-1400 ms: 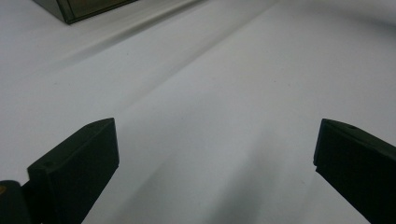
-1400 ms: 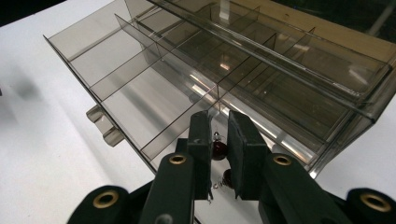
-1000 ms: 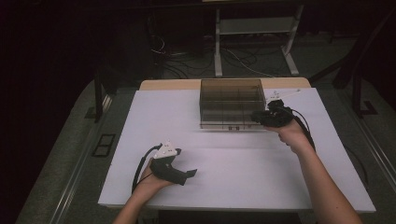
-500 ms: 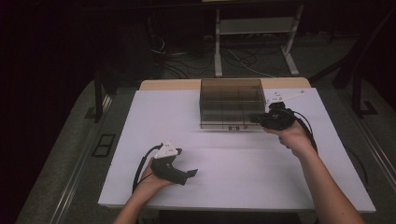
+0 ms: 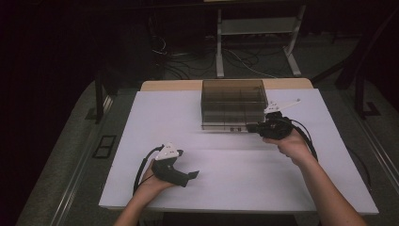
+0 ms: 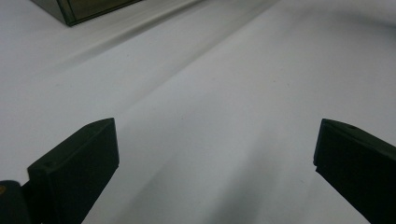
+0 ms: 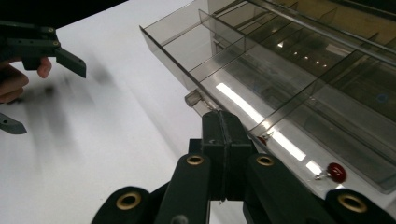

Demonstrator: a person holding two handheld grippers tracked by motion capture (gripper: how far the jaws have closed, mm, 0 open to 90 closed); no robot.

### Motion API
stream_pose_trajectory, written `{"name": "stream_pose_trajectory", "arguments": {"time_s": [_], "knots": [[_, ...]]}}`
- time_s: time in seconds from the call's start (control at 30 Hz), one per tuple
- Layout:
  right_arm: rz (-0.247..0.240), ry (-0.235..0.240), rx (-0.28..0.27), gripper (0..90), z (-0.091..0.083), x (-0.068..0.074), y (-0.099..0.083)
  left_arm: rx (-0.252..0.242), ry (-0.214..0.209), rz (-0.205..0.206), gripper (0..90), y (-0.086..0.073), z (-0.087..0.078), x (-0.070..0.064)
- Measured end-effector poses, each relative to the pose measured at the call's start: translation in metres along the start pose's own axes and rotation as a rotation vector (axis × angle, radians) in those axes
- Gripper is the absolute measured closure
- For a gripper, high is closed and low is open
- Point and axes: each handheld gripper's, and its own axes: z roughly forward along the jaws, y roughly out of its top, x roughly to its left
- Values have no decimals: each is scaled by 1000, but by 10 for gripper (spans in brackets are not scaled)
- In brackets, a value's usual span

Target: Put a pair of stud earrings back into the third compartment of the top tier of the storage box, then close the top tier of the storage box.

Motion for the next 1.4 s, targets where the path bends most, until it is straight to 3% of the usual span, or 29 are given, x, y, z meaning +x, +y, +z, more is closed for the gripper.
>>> {"name": "stream_pose_trajectory", "arguments": {"time_s": [0.23, 0.6, 1.4], "knots": [[-9, 7, 15, 887, 8, 4, -4, 3, -2, 4, 0, 1, 1, 1], [-17, -26, 37, 888, 23, 3, -8, 4, -5, 2, 0, 0, 2, 1], [-20, -39, 12, 888, 27, 0, -7, 8, -2, 0, 0, 0, 2, -1]]}}
